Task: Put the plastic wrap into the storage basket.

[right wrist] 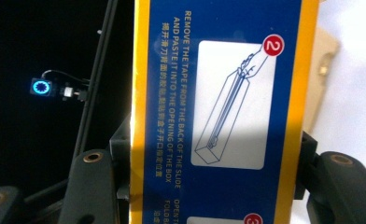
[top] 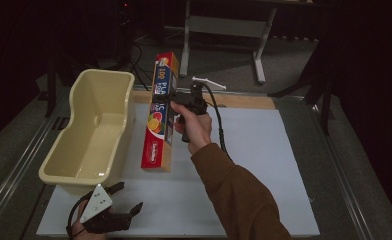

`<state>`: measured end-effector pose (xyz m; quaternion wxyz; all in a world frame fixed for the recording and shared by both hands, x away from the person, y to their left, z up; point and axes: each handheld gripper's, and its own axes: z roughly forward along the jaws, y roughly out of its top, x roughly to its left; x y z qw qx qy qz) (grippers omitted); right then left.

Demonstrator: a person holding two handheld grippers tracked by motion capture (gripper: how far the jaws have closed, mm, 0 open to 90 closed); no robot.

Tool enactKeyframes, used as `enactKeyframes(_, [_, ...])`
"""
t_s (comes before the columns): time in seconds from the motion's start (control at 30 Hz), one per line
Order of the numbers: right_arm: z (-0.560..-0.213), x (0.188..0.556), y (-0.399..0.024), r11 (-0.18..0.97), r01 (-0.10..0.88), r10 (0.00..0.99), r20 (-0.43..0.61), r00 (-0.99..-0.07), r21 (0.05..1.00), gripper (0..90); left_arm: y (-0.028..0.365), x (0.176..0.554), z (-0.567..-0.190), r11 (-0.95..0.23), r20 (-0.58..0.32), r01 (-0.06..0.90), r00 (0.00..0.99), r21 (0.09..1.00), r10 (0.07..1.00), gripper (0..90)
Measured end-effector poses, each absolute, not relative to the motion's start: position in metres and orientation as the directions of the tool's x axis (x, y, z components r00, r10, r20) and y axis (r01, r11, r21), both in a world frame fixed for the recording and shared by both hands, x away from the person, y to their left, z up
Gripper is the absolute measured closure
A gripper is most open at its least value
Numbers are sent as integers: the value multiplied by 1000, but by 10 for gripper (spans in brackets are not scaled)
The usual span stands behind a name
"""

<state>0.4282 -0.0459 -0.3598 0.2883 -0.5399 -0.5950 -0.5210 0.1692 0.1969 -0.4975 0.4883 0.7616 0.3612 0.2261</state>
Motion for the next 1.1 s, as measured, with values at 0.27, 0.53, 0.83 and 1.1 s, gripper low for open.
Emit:
enactKeyframes(0.27, [-361,432,-22,-137,950,320,920,-227,282,400,197,168,-497,-257,-11,325,638,910,770,154])
enactKeyframes(0.53, [-358,432,6,-162,948,319,924,-213,274,400,196,167,-497,-257,-13,323,644,911,765,155])
enactKeyframes(0.83, [-360,427,36,-175,946,331,921,-205,274,400,194,166,-496,-262,-10,318,654,911,757,155])
enactKeyframes(1.1, [-368,427,60,-187,947,361,915,-182,262,399,194,165,-497,-266,-5,313,656,912,755,155])
